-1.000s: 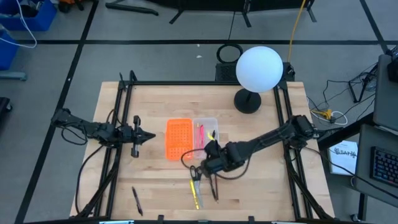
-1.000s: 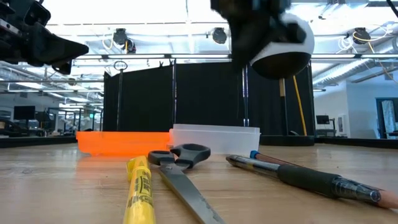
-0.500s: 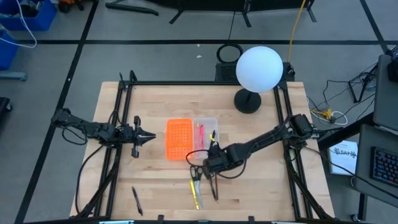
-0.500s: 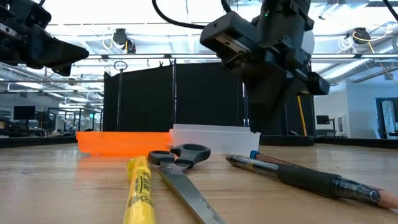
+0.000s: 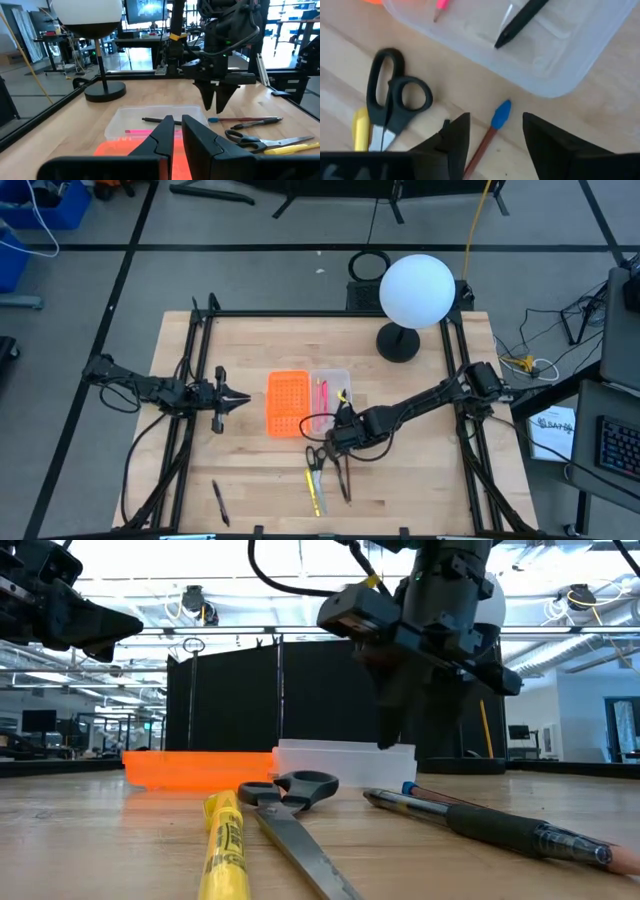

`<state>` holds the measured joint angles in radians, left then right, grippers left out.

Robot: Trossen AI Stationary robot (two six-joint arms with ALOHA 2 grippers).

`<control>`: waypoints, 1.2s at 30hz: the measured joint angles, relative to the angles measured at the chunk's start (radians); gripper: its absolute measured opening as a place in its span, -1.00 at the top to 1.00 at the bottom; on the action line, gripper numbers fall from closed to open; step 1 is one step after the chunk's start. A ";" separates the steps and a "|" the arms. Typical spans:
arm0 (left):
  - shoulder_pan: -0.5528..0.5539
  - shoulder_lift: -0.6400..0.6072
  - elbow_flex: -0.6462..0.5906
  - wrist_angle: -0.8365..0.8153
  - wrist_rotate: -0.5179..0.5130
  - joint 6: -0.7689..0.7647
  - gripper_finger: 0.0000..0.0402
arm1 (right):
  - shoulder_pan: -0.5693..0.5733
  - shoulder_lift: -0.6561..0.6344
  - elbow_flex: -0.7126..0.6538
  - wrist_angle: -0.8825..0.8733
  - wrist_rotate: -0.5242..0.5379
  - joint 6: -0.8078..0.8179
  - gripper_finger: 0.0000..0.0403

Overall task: Pick & place school supplies into a supply box
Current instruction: Put the brown pencil into the supply box

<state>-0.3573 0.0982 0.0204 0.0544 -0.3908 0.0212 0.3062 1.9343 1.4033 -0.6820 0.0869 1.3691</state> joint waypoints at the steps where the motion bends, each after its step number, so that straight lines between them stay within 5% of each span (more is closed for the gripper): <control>1: 0.000 0.000 0.000 0.000 0.000 0.000 0.77 | -0.001 0.000 0.000 -0.001 0.011 0.001 0.11; 36: 0.000 0.000 0.000 0.002 -0.003 0.018 0.77 | 0.014 0.027 -0.182 0.225 -0.002 0.106 0.19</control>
<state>-0.3573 0.0982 0.0204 0.0559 -0.3941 0.0395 0.3206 1.9612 1.2217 -0.4574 0.0845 1.4747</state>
